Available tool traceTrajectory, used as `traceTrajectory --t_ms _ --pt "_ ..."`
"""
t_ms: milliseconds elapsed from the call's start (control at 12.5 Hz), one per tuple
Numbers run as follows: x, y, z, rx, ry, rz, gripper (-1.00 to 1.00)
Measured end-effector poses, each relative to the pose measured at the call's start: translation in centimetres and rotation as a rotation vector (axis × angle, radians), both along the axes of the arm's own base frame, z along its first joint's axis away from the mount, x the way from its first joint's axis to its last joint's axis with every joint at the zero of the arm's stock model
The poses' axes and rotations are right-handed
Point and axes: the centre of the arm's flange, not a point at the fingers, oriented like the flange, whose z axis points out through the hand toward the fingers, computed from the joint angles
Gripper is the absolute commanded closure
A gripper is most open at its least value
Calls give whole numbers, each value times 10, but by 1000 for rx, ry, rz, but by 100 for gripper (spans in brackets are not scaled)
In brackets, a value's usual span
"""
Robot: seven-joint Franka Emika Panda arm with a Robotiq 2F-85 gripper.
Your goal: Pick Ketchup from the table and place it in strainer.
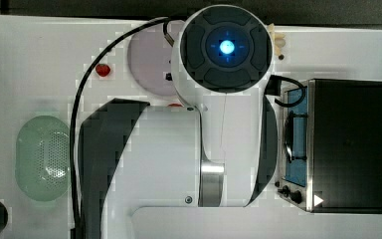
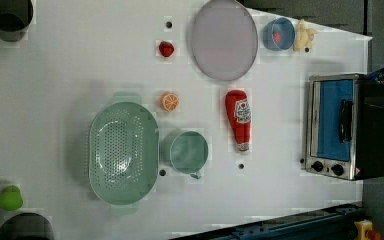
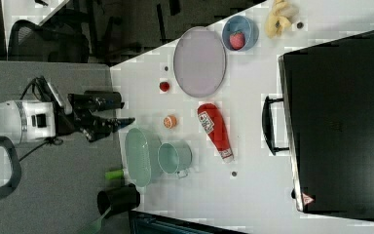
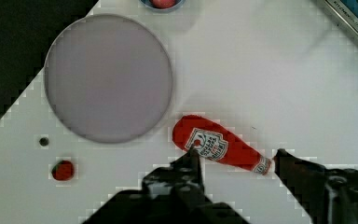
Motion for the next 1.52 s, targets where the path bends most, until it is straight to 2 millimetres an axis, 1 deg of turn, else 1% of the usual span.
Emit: traceTrajectory --t_ms 80,160,240,320,400,480,560,640,720,800,960,1120,1280,1360,1440,1520 --pt "-26 -1 -6 -4 76 -4 -59" --pt "-55 -3 -6 -9 135 -11 -81" --pt "-74 -6 2 -10 142 -21 -99" --pt "-84 -7 16 -13 113 -26 -100" --pt "-89 -5 31 -21 71 -14 -100" --pt "-91 -2 41 -27 47 8 -100" --pt "-89 3 44 -25 36 29 -100" --pt "-82 9 38 -20 34 64 -100" --pt "-72 13 22 -16 45 106 -100" --pt "-61 18 -2 -14 54 147 -100" --pt "-41 23 -68 5 110 265 -100" --pt "-30 25 -143 46 184 417 -100" --pt "-31 25 -206 81 203 580 -100" --pt "-36 24 -230 92 199 662 -100" --pt "-43 24 -249 102 199 731 -100" --pt "-47 23 -261 104 183 797 -100"
